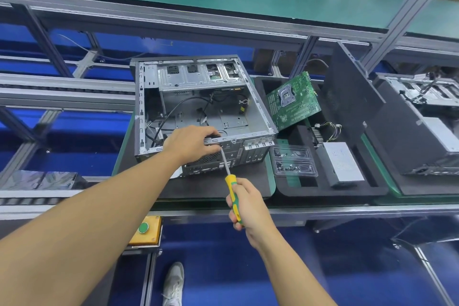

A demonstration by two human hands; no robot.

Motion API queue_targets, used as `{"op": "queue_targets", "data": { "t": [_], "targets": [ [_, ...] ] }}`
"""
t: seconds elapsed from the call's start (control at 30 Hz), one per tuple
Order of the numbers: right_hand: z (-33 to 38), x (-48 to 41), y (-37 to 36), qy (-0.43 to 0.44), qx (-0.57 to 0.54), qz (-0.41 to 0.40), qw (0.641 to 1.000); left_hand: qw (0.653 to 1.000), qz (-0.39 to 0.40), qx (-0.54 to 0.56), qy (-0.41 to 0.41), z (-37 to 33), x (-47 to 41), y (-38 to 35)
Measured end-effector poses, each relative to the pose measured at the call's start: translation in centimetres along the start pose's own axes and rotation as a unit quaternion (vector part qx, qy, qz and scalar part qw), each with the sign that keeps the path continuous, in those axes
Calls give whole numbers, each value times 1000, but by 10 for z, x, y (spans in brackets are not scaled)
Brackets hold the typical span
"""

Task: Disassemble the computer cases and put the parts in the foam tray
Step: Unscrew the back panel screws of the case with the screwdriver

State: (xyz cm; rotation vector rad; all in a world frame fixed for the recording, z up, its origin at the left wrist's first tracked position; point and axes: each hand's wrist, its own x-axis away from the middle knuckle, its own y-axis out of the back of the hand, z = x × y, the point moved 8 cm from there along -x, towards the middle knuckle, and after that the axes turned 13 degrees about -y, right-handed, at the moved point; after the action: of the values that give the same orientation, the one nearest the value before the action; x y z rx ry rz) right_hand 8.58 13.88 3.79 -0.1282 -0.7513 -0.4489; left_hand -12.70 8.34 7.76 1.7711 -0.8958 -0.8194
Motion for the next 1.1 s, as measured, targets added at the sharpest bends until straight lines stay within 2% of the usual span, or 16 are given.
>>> {"op": "queue_targets", "data": {
  "t": [0.4, 0.67, 0.77, 0.9, 1.1],
  "targets": [
    [-7, -8, -2, -4, -21, 15, 1000, 1000, -10, -2, 1, -1, 0, 2],
    [-8, -14, 4, -17, -69, 20, 997, 1000, -10, -6, -3, -1, -1, 2],
    [-12, -17, 3, -46, -112, 49, 991, 1000, -6, -2, 1, 0, -1, 1],
    [-18, -18, -2, -96, -215, 136, 962, 1000, -3, -1, 2, 0, -1, 1],
    [-23, -18, -13, -146, -332, 247, 899, 1000, -7, -1, 1, -1, -1, 2]
  ]
}}
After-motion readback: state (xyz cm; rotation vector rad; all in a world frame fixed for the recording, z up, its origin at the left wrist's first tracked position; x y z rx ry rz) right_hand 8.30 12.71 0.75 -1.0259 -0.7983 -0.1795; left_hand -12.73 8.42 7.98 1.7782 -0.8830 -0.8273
